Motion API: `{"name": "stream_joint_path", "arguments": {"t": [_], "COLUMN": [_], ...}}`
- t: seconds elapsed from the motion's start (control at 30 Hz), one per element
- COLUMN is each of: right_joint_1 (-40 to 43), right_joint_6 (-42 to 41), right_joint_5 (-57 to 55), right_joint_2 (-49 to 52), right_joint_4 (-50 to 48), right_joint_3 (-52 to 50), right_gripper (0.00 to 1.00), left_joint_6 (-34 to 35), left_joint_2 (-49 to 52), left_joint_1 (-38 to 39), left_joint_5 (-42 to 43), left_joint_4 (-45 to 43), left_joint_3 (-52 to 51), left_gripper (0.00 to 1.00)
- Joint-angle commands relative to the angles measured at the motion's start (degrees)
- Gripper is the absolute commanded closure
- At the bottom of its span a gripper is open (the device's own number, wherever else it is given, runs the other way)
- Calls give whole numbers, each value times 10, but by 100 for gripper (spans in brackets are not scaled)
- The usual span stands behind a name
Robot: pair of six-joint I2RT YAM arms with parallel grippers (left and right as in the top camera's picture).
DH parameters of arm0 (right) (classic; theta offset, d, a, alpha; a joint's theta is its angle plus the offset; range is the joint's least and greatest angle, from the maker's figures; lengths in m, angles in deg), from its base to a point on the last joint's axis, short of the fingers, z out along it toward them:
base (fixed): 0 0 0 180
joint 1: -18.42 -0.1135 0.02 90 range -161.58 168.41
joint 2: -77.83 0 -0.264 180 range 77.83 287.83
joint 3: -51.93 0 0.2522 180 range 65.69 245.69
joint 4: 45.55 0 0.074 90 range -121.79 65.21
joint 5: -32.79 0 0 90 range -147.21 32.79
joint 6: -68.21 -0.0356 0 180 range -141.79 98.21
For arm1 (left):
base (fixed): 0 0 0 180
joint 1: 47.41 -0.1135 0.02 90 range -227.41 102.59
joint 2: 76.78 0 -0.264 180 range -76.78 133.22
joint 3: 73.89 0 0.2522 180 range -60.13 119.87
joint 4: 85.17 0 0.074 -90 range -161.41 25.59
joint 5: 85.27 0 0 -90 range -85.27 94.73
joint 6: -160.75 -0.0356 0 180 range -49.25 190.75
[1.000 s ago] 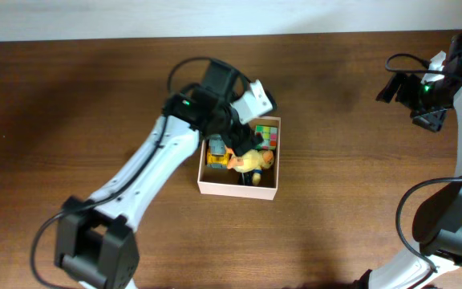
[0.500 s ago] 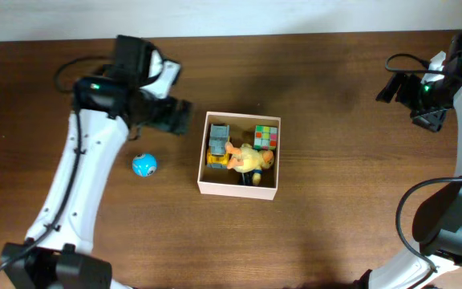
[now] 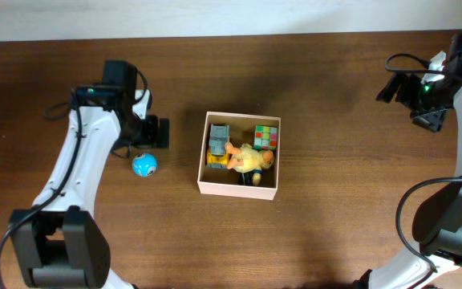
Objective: Pack container
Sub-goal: 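Lower the left gripper onto the blue ball and close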
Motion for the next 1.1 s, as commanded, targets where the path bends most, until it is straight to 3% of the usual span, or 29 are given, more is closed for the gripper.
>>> {"name": "stream_joint_path", "arguments": {"t": [0.0,0.2,0.57,0.73,1.07], "right_joint_1": [4,4,4,4,4], "right_joint_6": [-5,-5,-5,-5,-5], "right_joint_5": [7,7,7,7,7], "right_joint_2": [-11,-11,-11,-11,-11], "right_joint_4": [0,0,0,0,0], "right_joint_3": [8,8,7,8,8], "right_gripper": [1,1,1,1,1], "left_joint_6": [21,32,32,32,32], "left_joint_2": [9,10,30,53,72], "left_joint_1": [-3,-3,-3,-3,-3], "left_joint_5": [-5,-14,-79,-79,-79], "left_joint_4": [-44,-116,-156,-155,-168], "left_joint_3": [-56,-114,-150,-150,-150], "left_gripper": [1,1,1,11,54]}}
